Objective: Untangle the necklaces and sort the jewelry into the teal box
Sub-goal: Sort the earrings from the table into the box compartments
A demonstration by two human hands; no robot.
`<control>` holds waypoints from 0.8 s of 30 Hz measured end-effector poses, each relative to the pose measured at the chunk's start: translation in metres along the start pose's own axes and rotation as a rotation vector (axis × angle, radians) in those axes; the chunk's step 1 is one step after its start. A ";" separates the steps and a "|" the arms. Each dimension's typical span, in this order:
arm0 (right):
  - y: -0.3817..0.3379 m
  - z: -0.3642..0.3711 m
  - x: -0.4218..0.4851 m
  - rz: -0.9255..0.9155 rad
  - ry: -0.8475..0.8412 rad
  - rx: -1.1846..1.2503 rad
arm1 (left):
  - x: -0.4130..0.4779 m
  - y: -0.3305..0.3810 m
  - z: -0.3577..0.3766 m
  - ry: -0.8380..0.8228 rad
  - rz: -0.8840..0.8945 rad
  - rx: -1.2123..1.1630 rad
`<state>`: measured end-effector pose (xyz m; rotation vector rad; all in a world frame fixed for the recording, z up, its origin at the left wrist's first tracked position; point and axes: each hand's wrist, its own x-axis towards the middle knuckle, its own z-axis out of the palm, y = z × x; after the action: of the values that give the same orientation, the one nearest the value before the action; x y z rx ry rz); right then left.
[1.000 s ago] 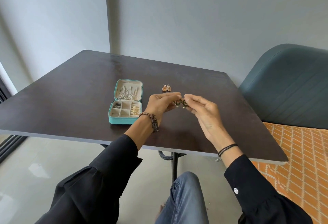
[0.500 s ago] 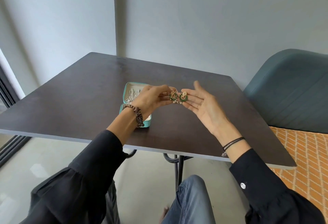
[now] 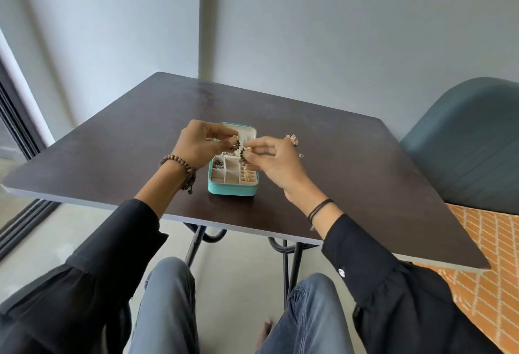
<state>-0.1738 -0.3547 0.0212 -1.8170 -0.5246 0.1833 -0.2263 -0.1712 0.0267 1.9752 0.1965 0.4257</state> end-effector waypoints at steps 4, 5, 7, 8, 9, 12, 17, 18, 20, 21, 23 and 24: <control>0.004 0.023 0.004 -0.016 0.063 -0.212 | -0.007 -0.009 -0.005 0.025 -0.030 0.037; 0.006 0.026 0.005 -0.033 0.060 -0.286 | -0.009 -0.011 -0.006 0.020 -0.031 0.037; 0.008 0.029 0.003 -0.050 0.044 -0.365 | -0.012 -0.012 -0.007 0.011 -0.024 0.042; 0.008 0.029 0.003 -0.056 0.035 -0.396 | -0.013 -0.013 -0.008 0.006 -0.016 0.050; 0.008 0.028 0.001 -0.069 0.026 -0.423 | -0.014 -0.013 -0.008 -0.003 -0.009 0.061; 0.008 0.027 -0.003 -0.095 0.011 -0.448 | -0.014 -0.012 -0.006 -0.025 0.002 0.090; 0.013 0.023 -0.005 -0.100 0.049 -0.484 | -0.013 -0.014 -0.001 -0.057 0.013 0.130; 0.014 0.022 -0.006 -0.102 0.053 -0.485 | -0.013 -0.015 0.000 -0.060 0.014 0.143; 0.015 0.020 -0.006 -0.106 0.055 -0.479 | -0.012 -0.015 0.002 -0.054 0.012 0.184; 0.015 0.019 -0.006 -0.106 0.050 -0.475 | -0.012 -0.015 0.003 -0.049 0.013 0.207; 0.016 0.018 -0.006 -0.105 0.043 -0.476 | -0.011 -0.015 0.005 -0.050 0.009 0.238; 0.016 0.017 -0.006 -0.104 0.042 -0.477 | -0.011 -0.015 0.005 -0.056 0.005 0.251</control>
<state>-0.1812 -0.3455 -0.0003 -2.2423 -0.6722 -0.0586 -0.2338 -0.1727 0.0086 2.2312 0.2174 0.3620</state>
